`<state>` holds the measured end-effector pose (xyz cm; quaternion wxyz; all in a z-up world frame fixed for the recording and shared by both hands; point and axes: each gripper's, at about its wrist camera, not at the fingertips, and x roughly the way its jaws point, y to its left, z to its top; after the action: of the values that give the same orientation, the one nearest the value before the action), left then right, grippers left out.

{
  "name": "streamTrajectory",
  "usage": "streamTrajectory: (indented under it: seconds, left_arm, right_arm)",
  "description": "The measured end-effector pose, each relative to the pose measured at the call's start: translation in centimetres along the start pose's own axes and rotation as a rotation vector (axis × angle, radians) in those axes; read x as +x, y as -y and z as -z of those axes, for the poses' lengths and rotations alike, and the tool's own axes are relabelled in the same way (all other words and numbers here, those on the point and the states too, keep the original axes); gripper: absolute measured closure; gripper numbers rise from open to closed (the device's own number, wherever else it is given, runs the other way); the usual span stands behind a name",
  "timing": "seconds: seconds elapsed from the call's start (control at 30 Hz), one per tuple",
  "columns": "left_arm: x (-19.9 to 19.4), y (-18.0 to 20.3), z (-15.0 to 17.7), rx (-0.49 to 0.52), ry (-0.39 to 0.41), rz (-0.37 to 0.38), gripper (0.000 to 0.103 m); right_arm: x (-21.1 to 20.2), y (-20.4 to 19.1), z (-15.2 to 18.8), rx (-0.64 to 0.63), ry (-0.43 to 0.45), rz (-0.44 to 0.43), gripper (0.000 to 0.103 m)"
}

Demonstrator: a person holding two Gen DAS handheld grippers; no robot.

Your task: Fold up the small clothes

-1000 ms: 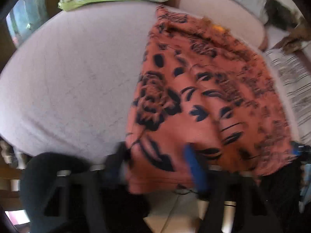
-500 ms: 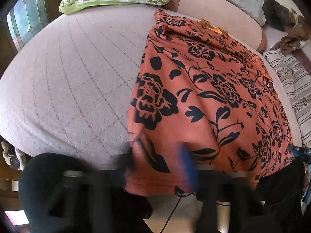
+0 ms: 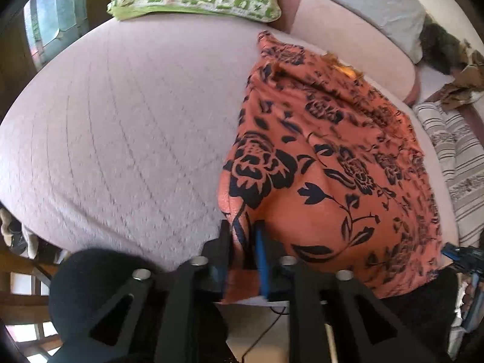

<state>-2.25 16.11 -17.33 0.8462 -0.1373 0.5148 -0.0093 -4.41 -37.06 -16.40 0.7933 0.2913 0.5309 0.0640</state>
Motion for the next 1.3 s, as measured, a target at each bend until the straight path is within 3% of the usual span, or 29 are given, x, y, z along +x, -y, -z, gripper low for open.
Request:
streamTrajectory:
  seconds: [0.07, 0.17, 0.23, 0.27, 0.3, 0.33, 0.37, 0.4, 0.43, 0.57, 0.63, 0.7, 0.8, 0.83, 0.87, 0.9, 0.97, 1.0, 1.03, 1.07, 1.1, 1.2, 1.3]
  left_arm:
    - [0.0, 0.0, 0.2, -0.005, 0.003, 0.015, 0.046]
    - [0.1, 0.4, 0.0, -0.002, 0.021, 0.013, 0.039]
    - [1.1, 0.5, 0.0, -0.010, -0.010, -0.010, 0.039]
    - [1.6, 0.3, 0.1, -0.017, -0.029, -0.014, 0.039]
    - [1.7, 0.6, 0.3, 0.000, -0.019, -0.031, 0.039]
    - [1.7, 0.9, 0.3, 0.019, -0.017, -0.046, 0.047]
    - [1.6, 1.3, 0.3, 0.051, -0.018, -0.068, 0.076]
    - [1.7, 1.5, 0.2, 0.066, -0.021, -0.061, 0.088]
    - [1.5, 1.4, -0.1, 0.055, -0.035, -0.027, 0.097]
    - [0.0, 1.1, -1.2, 0.017, 0.001, 0.031, 0.097]
    - [0.5, 0.6, -1.5, 0.011, -0.025, 0.026, 0.096]
    - [2.2, 0.3, -1.3, 0.005, -0.075, 0.012, 0.094]
    - [1.9, 0.7, -1.5, 0.017, -0.049, 0.024, 0.087]
    - [1.8, 0.8, -1.4, 0.025, -0.049, 0.037, 0.072]
    - [1.8, 1.0, -1.4, 0.031, -0.047, 0.055, 0.060]
    - [1.6, 1.4, -1.2, 0.042, -0.046, 0.060, 0.056]
    - [2.0, 2.8, -1.2, 0.114, -0.061, -0.005, 0.056]
    - [2.2, 3.3, -1.2, 0.143, -0.069, -0.030, 0.065]
    - [2.0, 3.7, -1.4, 0.164, -0.079, -0.025, 0.097]
    - [1.8, 3.8, -1.9, 0.162, -0.090, -0.001, 0.097]
    - [1.4, 3.7, -2.7, 0.149, -0.092, 0.031, 0.097]
    - [-0.8, 3.9, -6.2, 0.132, -0.056, 0.138, 0.097]
    - [-3.2, 4.2, -12.3, 0.100, 0.035, 0.253, 0.097]
  right_arm:
    - [-0.2, -0.9, 0.2, -0.052, 0.017, 0.067, 0.012]
    - [0.3, -1.4, 0.3, -0.125, 0.008, 0.158, 0.011]
    - [0.9, -0.1, 0.3, -0.123, -0.042, 0.179, 0.018]
    - [1.9, 0.2, 0.6, -0.103, -0.082, 0.166, 0.047]
    - [2.5, -0.1, 0.5, -0.107, -0.096, 0.184, 0.053]
    - [2.6, -0.7, 0.8, -0.153, -0.093, 0.217, 0.066]
    - [2.6, -0.8, 0.9, -0.149, -0.114, 0.183, 0.088]
    - [2.6, -0.5, 1.0, -0.124, -0.128, 0.139, 0.092]
    - [2.5, -0.2, 0.9, -0.111, -0.131, 0.117, 0.093]
    - [0.9, 0.3, 0.0, -0.032, -0.112, -0.056, 0.094]
    - [0.1, 0.2, -0.7, -0.016, -0.086, -0.096, 0.094]
    - [1.9, 1.2, -1.2, -0.020, -0.125, -0.031, 0.091]
    - [3.0, 1.6, -0.5, -0.015, -0.150, 0.018, 0.084]
    - [2.6, 1.1, -0.5, -0.057, -0.143, 0.057, 0.070]
    - [2.5, 0.5, -0.4, -0.094, -0.145, 0.093, 0.037]
    - [2.7, -0.2, -0.3, -0.122, -0.151, 0.099, 0.031]
    - [3.6, -0.8, -0.3, -0.146, -0.184, 0.134, 0.034]
    - [4.1, -0.9, -0.4, -0.131, -0.196, 0.131, 0.037]
    - [4.1, -0.8, -0.6, -0.118, -0.202, 0.124, 0.056]
    - [4.0, -0.6, -1.1, -0.098, -0.208, 0.097, 0.097]
    - [3.7, -0.2, -1.7, -0.045, -0.220, -0.003, 0.096]
    - [2.0, -1.5, -4.4, -0.032, -0.178, -0.120, 0.096]
    - [0.1, -4.1, -10.5, -0.037, -0.055, -0.289, 0.096]
